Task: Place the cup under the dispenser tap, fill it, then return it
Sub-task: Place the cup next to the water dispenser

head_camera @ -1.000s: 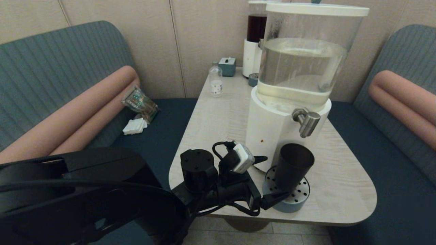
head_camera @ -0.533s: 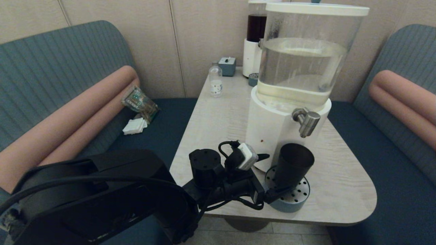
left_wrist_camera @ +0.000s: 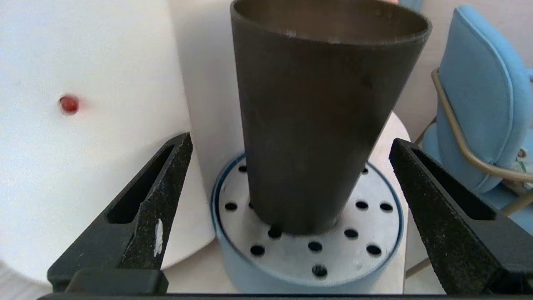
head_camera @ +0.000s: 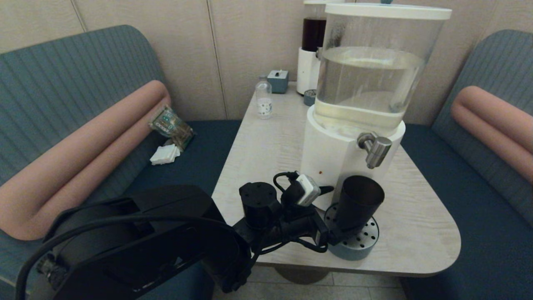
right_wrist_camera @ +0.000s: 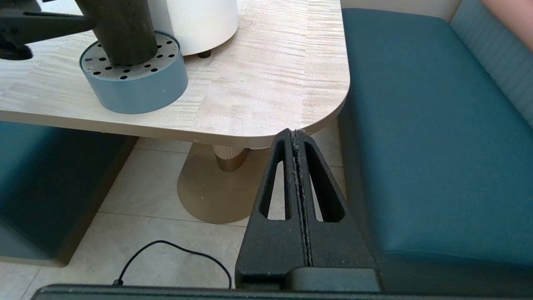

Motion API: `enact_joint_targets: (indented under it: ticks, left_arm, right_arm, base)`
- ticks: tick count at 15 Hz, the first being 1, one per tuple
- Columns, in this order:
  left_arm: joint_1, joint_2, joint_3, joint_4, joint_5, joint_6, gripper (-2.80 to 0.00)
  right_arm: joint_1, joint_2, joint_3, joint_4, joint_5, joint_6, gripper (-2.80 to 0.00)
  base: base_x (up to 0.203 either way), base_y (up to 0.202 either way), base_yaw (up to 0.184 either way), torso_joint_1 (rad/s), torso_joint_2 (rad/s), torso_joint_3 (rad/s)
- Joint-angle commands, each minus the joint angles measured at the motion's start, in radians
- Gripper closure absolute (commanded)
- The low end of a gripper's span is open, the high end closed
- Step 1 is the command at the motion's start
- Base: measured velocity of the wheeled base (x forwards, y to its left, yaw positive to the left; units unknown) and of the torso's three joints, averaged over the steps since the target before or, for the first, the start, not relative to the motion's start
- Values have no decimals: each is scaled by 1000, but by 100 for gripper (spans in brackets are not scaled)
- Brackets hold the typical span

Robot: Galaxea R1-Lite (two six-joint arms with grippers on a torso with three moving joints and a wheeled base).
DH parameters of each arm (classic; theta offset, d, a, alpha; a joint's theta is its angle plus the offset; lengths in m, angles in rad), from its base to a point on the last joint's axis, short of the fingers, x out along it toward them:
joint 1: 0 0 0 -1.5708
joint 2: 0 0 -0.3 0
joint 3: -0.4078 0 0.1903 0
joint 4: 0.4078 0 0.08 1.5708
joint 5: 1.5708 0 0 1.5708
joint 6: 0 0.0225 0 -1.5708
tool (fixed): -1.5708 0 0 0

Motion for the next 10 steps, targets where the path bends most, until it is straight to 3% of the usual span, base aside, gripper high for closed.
enact_joint_targets:
  ticks: [1,10]
  left_arm:
    - [-6,18,-19,-7,-3,0,-280]
    - [-21,74,-98,-4,-5,-2,-280]
  right_arm:
    - [0,1,0,0,0,0,0]
    - [0,1,0,0,0,0,0]
  base:
    - [0,0,0,0,0,0]
    - [0,0,0,0,0,0]
